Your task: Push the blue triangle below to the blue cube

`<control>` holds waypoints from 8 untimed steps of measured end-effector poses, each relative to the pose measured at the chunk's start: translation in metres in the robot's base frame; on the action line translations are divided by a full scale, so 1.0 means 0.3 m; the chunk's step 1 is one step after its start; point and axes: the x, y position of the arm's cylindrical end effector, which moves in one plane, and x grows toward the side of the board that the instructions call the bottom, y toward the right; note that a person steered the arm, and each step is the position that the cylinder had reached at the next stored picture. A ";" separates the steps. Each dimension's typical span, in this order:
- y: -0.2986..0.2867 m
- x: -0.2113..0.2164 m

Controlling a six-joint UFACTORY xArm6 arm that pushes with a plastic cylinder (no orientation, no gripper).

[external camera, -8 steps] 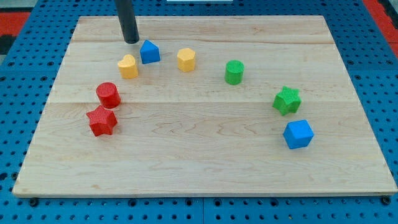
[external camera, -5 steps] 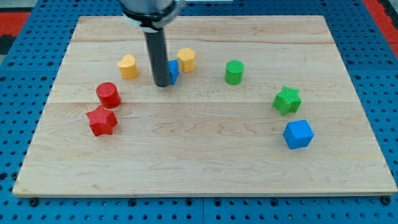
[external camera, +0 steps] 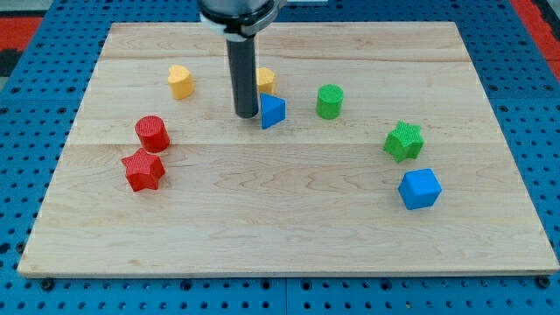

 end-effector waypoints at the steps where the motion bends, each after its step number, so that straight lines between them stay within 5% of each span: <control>1: 0.041 -0.041; 3: 0.119 -0.082; 7: 0.509 0.541; 8: 0.581 0.561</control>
